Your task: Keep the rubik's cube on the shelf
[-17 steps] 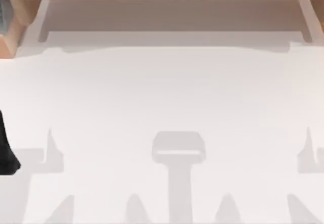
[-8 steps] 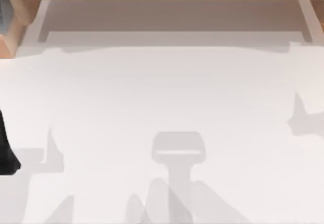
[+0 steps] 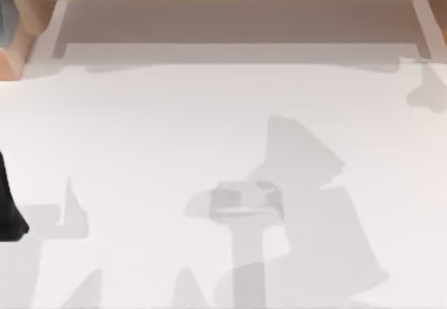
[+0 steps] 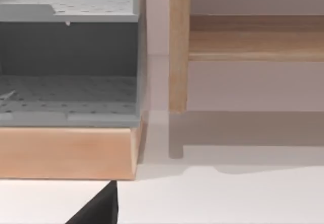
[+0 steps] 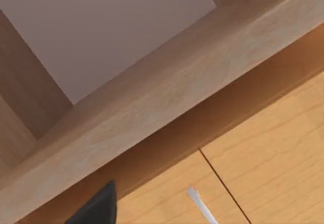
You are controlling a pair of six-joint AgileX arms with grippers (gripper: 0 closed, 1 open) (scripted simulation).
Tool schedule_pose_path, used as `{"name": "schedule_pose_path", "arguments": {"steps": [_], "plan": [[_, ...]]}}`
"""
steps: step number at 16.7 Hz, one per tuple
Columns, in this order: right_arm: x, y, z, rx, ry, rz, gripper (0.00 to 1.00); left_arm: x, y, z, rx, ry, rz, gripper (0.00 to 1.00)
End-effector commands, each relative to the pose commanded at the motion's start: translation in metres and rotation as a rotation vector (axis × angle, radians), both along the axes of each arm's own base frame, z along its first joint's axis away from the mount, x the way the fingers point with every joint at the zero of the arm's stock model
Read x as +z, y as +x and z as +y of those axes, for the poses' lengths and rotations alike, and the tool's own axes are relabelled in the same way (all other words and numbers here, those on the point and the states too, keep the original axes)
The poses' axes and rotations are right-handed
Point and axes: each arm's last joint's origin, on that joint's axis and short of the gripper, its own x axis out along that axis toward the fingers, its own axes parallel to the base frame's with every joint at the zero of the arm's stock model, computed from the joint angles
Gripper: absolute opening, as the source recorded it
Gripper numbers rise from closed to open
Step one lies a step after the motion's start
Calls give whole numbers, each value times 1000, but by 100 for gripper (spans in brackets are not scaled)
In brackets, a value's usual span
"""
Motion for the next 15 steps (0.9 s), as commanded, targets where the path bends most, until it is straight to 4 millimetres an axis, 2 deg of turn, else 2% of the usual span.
{"name": "schedule_pose_path", "arguments": {"steps": [3,6,9,11,13,15], "plan": [[-43,52,-36,-39,-208,11,100,0,0,0,0,0,0,100],[-97,84,-74,-85,-384,31,100,0,0,0,0,0,0,100],[-143,97,-103,-127,-512,50,100,0,0,0,0,0,0,100],[-162,99,-116,-149,-567,59,100,0,0,0,0,0,0,100],[-171,99,-122,-159,-591,64,100,0,0,0,0,0,0,100],[-171,99,-122,-159,-591,64,100,0,0,0,0,0,0,100]]}}
